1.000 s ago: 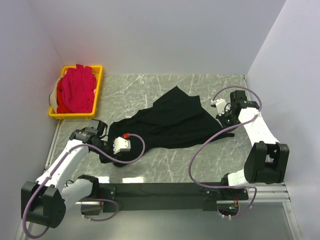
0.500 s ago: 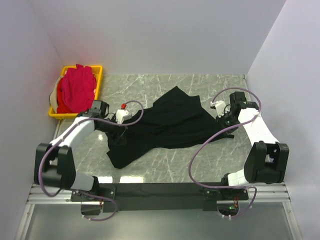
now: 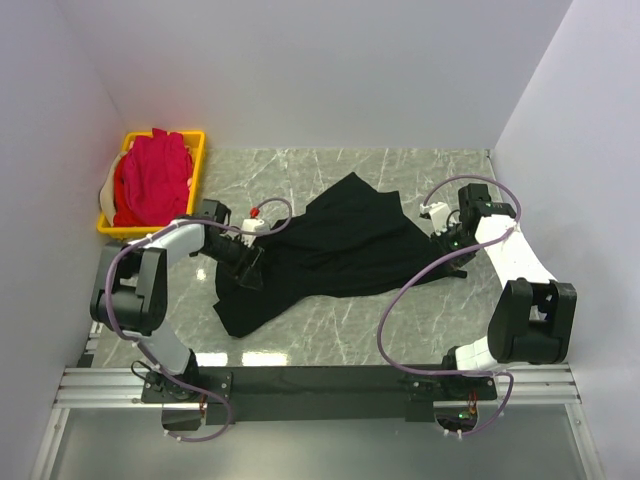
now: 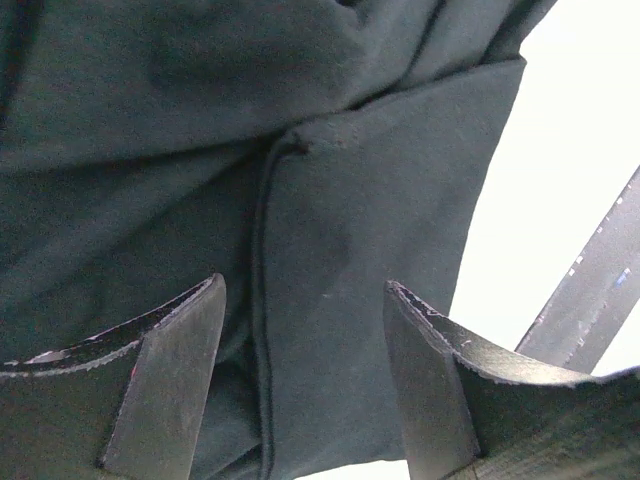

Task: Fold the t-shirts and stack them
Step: Flatten the tshirt out

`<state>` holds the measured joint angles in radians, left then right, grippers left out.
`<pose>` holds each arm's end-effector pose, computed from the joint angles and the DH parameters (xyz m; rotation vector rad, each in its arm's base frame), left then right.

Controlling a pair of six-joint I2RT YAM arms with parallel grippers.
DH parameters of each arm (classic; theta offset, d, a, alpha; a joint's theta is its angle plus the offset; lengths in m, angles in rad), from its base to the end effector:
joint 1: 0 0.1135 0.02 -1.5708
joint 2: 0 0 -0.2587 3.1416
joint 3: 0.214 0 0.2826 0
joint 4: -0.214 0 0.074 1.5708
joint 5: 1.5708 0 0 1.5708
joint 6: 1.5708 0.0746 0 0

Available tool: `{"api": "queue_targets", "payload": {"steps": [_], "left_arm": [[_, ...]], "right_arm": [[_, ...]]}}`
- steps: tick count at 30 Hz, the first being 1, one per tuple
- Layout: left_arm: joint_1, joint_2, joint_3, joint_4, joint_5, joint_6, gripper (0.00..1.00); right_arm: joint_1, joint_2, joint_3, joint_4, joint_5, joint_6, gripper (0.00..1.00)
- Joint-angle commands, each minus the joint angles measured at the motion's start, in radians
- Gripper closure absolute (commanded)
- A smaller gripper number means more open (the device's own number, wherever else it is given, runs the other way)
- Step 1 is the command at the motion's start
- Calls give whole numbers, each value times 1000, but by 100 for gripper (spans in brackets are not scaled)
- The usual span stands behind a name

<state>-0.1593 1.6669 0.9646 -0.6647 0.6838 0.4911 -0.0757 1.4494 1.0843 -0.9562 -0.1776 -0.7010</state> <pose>0.3095 -0.0975 0.1093 0.9534 2.5208 -0.8998 0.3046 -0.0099 0.1849 -0.9045 2.6950 0.0993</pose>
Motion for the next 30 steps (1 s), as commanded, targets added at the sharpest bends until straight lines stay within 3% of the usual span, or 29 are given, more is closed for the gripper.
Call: {"api": "queue_targets", "payload": {"steps": [1,12,15,18,23,27,30], "left_arm": [[-11,-3,8,-41,40,26,31],[-59,22,-32,-6,-49,-6,32],[-59,17,-24,-29,-18,16,40],[-59,-45,-20,-45,10,27,60],[-57,-223,5,-59,-18,-5,67],[-43,-315,28,-64,-64,-45,99],[-26,-348,63,-95,-63,-43,99]], "right_arm": [[-6,-1,14,-1,-7,-8,100],[-6,-3,25,-9,-7,-9,100],[-7,-3,25,-10,-5,-9,100],[-7,-7,31,-19,-5,-9,100],[-7,-27,37,-30,1,-14,100],[-9,-46,45,-20,7,-9,100],[-13,-58,69,-19,1,-6,100]]}}
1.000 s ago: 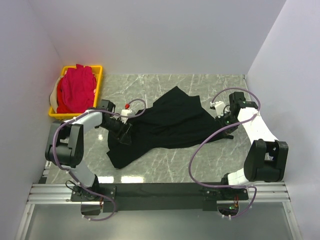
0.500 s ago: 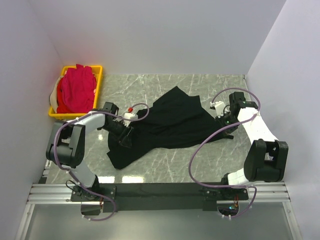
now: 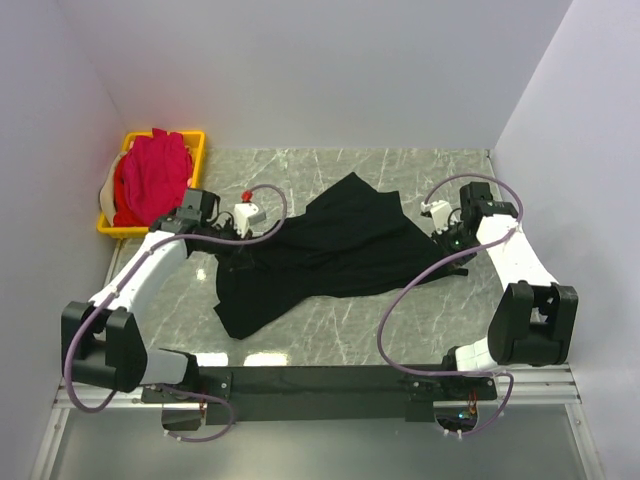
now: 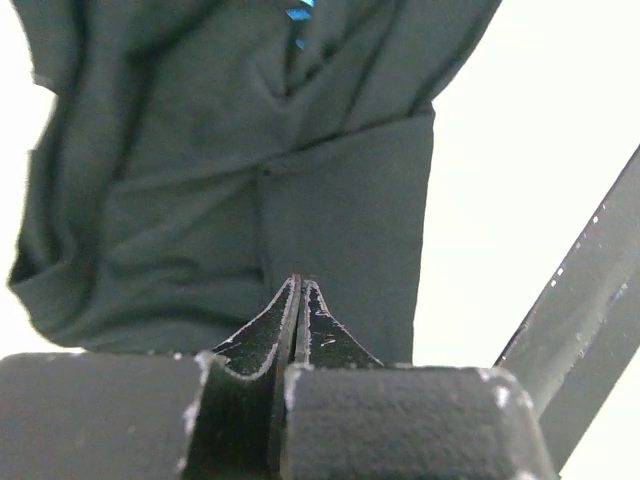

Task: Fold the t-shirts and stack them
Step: Flatten the tshirt out

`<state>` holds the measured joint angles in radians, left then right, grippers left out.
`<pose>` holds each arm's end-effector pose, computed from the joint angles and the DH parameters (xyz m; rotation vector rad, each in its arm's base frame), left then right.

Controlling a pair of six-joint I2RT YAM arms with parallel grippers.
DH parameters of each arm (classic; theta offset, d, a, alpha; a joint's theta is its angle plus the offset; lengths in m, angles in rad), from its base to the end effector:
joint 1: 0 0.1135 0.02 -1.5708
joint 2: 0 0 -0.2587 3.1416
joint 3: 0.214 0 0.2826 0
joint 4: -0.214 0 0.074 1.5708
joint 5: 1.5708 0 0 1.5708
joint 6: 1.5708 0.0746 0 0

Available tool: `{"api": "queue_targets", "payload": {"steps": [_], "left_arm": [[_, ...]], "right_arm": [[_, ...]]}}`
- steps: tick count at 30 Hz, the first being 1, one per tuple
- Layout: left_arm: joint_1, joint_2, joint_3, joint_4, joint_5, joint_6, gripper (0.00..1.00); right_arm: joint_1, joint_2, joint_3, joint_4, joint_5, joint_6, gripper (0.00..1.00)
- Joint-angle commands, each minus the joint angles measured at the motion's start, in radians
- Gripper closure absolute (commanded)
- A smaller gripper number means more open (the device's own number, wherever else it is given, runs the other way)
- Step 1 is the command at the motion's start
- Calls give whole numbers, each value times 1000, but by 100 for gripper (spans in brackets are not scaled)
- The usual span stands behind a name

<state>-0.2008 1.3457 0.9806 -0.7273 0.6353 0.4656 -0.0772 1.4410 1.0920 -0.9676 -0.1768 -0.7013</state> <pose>0.2884 -0.1039 0.2041 1.0055 2.2932 -0.7331 0.3037 -0.0103 0.1893 -0.9020 2.6916 0.0951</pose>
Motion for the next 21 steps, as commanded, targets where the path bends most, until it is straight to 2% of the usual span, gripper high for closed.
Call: {"api": "queue_targets", "payload": {"steps": [1,2,3,4,6,8,9,14,21], "left_arm": [[17,-20,55,-35,-19,-18,99],[18,-14,52,-34,-23,-21,95],[18,-7,44,-31,-28,-21,73],[18,13,26,-27,-31,-19,63],[20,65,10,-17,-31,-18,48],[20,108,13,-11,-19,-21,43],[18,131,23,-11,-8,-19,34],[18,268,41,8,-28,-18,32],[17,382,76,-58,0,33,39]], "right_arm": [[-12,-47,68,-17,-3,-6,100],[-12,-44,72,-20,-6,-7,100],[-13,-39,80,-25,-7,-7,100],[-12,-34,82,-32,-12,-7,100],[-12,-33,80,-31,-13,-7,100],[-12,-33,74,-31,-13,-10,100],[-12,-34,71,-31,-13,-10,100],[-12,-24,72,-37,-16,-7,100],[-12,-21,60,-33,-9,-9,100]]}}
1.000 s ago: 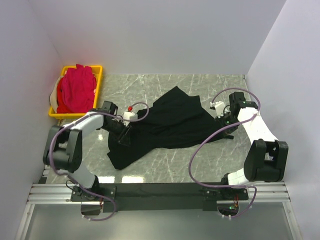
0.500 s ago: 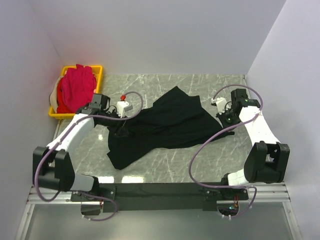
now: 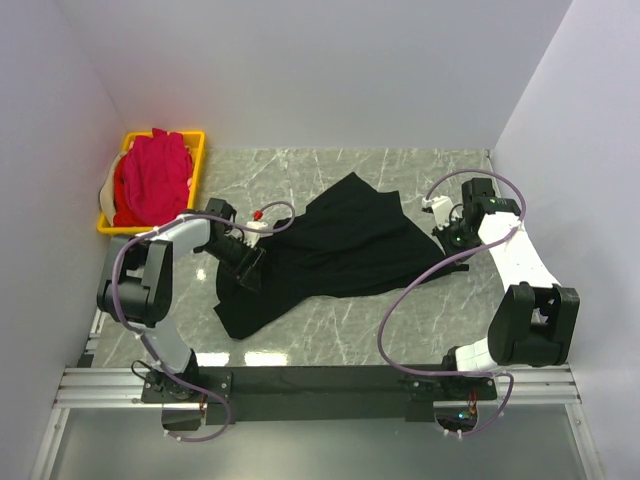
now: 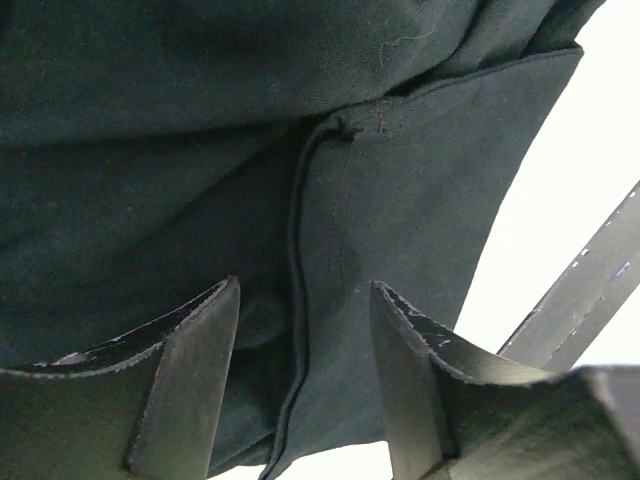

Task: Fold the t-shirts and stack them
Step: Flatten the tshirt out

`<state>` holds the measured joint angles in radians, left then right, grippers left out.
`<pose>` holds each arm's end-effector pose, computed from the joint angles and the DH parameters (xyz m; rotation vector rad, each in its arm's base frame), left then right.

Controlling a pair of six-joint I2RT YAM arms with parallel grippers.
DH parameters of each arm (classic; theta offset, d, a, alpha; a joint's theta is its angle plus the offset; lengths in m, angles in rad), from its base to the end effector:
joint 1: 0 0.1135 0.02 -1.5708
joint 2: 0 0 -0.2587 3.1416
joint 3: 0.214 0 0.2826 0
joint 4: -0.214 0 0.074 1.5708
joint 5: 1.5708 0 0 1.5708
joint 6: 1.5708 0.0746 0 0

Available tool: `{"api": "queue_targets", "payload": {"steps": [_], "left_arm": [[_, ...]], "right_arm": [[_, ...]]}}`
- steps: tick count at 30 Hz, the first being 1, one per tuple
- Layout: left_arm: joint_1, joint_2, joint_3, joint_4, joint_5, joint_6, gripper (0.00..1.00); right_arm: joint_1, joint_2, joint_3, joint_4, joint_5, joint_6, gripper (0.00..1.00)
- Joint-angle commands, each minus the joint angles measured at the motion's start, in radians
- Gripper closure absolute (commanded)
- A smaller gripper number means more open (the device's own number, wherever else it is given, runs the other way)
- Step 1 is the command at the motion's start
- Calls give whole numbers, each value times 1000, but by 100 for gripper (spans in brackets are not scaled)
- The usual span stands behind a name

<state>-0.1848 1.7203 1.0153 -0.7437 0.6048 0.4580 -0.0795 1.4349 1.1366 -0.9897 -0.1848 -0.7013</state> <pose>0.3109 -0.1013 0.1017 0.9418 2.6583 -0.8480 0.3078 -0.0108 0.2045 -0.8947 2.6634 0.0885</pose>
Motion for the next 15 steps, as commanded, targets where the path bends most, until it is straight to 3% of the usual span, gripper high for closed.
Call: {"api": "queue_targets", "payload": {"steps": [1,8,15], "left_arm": [[-1,15,40,-49,39,47,40],[-7,-45,16,-65,113,65,45],[-22,-73,8,-83,122,76,61]], "right_arm": [[-9,-13,12,-7,1,-9,100],[-9,-2,12,-7,5,-12,100],[-9,2,20,-10,7,-9,100]]}}
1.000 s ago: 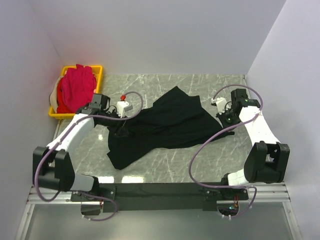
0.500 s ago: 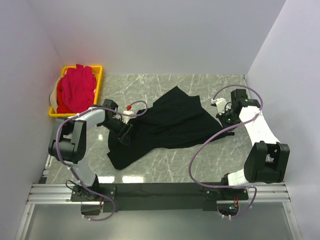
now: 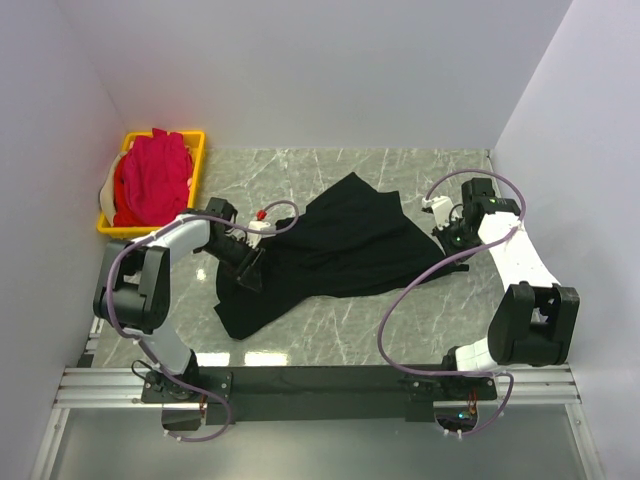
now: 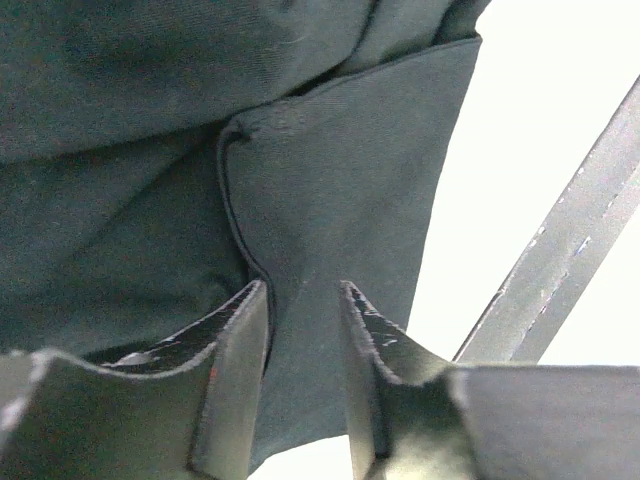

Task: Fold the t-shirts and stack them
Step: Flatten the tshirt out

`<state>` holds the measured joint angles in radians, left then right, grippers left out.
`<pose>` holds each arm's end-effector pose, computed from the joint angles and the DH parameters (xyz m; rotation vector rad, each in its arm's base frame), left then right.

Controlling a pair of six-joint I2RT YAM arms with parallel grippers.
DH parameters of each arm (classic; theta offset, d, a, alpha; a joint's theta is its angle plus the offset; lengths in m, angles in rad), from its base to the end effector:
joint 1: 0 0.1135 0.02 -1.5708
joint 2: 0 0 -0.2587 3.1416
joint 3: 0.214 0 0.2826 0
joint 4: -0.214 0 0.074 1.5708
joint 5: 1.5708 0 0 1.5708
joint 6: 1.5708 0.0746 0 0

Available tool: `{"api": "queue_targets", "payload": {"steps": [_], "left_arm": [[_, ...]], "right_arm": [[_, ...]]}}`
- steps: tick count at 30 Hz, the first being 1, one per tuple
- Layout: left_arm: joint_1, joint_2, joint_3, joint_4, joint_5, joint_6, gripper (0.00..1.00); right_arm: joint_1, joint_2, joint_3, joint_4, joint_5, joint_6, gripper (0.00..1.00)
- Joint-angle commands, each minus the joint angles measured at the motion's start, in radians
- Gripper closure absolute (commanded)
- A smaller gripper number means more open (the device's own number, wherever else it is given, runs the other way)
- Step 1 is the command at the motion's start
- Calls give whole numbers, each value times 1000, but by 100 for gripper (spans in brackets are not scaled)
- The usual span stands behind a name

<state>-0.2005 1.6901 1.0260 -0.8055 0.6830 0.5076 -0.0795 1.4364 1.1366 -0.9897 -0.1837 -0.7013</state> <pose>0.3028 -0.1096 0.1162 1.0125 2.5945 -0.9565 0.3079 -0.0109 0.2041 -0.8949 2.6652 0.0880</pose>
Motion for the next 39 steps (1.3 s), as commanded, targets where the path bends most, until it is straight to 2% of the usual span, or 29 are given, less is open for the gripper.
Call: {"api": "queue_targets", "payload": {"steps": [1,3,8,10,11,12,13,14,15,19,22,23,25,26,29,34,39], "left_arm": [[-11,-40,-1,-24,44,32,63],[-16,-29,0,-26,41,32,64],[-27,2,-3,-24,15,32,59],[-30,8,-6,-20,7,28,60],[-31,8,-6,-12,4,25,63],[-31,6,-7,-8,-8,19,71],[-31,5,-7,0,-17,3,75],[-31,2,-7,3,-25,-1,90],[-31,-10,-4,9,-37,-7,98],[37,-75,81,-17,-25,-29,99],[124,-101,268,-90,-8,-43,99],[142,-104,386,-106,-7,-50,99],[170,-106,507,-138,-25,-73,99],[171,-110,611,-133,-37,-86,99],[171,-145,750,-49,-88,-159,99],[179,-213,875,110,-221,-280,100],[190,-404,817,365,-380,-340,100]], "right_arm": [[-9,1,20,-10,6,-9,100],[-9,1,18,-7,6,-9,100],[-9,2,14,-6,7,-10,100],[-9,-1,11,-3,10,-10,100],[-9,-1,9,-3,10,-9,100],[-9,-2,11,-3,12,-9,100],[-9,-2,12,-4,10,-9,100],[-9,-4,15,-3,9,-7,100],[-9,-10,17,0,9,-7,100],[-12,-27,52,0,6,9,100],[-13,-48,130,-3,1,32,100],[-13,-57,187,-3,-3,40,100],[-13,-59,294,-1,-5,59,100],[-13,-57,336,-1,-5,66,100],[-9,-38,523,8,6,95,100],[-9,-2,846,51,58,137,100],[-9,-103,910,184,108,137,100]]}}
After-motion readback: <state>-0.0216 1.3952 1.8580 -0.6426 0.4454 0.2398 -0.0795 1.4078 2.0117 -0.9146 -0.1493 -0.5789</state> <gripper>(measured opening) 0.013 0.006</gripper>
